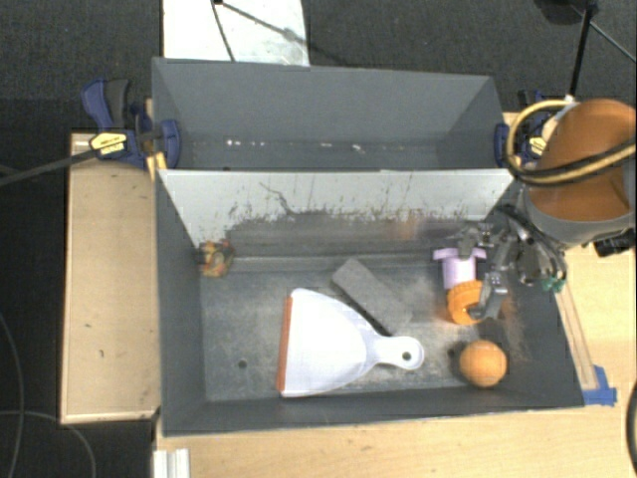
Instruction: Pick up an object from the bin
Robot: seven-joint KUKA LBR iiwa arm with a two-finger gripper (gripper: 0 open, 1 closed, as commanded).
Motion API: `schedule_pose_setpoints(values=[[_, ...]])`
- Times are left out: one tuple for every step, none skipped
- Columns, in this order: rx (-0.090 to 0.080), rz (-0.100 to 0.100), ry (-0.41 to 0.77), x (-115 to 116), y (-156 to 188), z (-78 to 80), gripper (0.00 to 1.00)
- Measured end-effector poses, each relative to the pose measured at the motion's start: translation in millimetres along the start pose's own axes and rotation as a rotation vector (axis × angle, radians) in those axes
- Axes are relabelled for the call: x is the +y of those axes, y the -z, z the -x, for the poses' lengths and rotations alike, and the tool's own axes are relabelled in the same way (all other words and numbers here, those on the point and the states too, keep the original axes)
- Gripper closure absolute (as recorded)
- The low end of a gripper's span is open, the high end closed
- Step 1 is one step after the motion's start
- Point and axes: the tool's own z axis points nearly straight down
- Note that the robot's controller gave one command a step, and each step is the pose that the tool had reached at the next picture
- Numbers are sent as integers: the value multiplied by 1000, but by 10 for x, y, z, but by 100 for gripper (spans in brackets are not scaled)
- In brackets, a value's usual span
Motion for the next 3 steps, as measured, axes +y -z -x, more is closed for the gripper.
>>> schedule_pose_setpoints(values=[[11, 2, 107, -160, -169, -360, 0], [-4, -1, 89, -221, -538, -313, 0], [11, 3, -121, -274, -720, -162, 0]])
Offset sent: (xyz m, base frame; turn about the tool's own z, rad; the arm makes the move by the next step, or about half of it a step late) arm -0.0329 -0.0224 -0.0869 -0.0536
